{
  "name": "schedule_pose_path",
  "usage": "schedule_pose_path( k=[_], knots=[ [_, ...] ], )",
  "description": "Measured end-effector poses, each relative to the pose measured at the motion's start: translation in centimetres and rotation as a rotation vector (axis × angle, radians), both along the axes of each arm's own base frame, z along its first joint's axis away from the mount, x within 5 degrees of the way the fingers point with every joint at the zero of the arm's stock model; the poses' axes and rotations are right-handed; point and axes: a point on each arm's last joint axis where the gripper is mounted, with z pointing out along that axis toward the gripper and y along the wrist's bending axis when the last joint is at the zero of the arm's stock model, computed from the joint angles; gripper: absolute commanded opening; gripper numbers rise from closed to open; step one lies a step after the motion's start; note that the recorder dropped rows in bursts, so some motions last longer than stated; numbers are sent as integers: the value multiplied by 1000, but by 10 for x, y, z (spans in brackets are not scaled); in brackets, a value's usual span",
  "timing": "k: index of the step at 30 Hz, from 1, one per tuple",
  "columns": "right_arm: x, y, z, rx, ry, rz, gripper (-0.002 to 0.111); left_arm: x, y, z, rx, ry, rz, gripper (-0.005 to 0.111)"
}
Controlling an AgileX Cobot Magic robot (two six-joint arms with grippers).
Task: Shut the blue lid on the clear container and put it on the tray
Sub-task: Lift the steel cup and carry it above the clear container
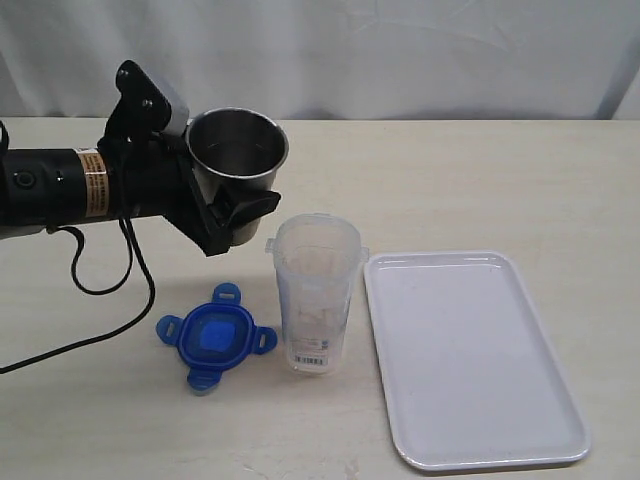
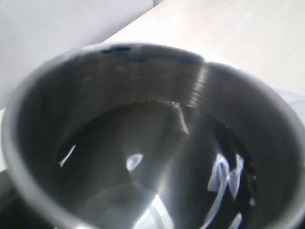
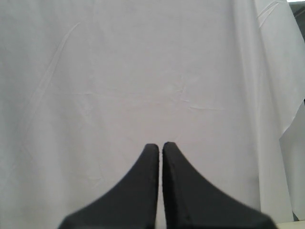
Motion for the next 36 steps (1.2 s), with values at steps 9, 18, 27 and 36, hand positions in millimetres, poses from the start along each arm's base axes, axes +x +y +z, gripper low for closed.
schedule_pose_path(
  k=[9, 18, 27, 36],
  knots=[
    [0, 0, 0, 0, 0, 0, 4, -1, -2, 1, 68, -87, -69, 0],
    [0, 0, 0, 0, 0, 0, 4, -1, -2, 1, 106, -127, -91, 0],
    [0, 0, 0, 0, 0, 0, 4, 4, -4, 10, 84, -157, -92, 0],
    [0, 0, 0, 0, 0, 0, 4, 5, -4, 12, 47, -147, -81, 0]
  ],
)
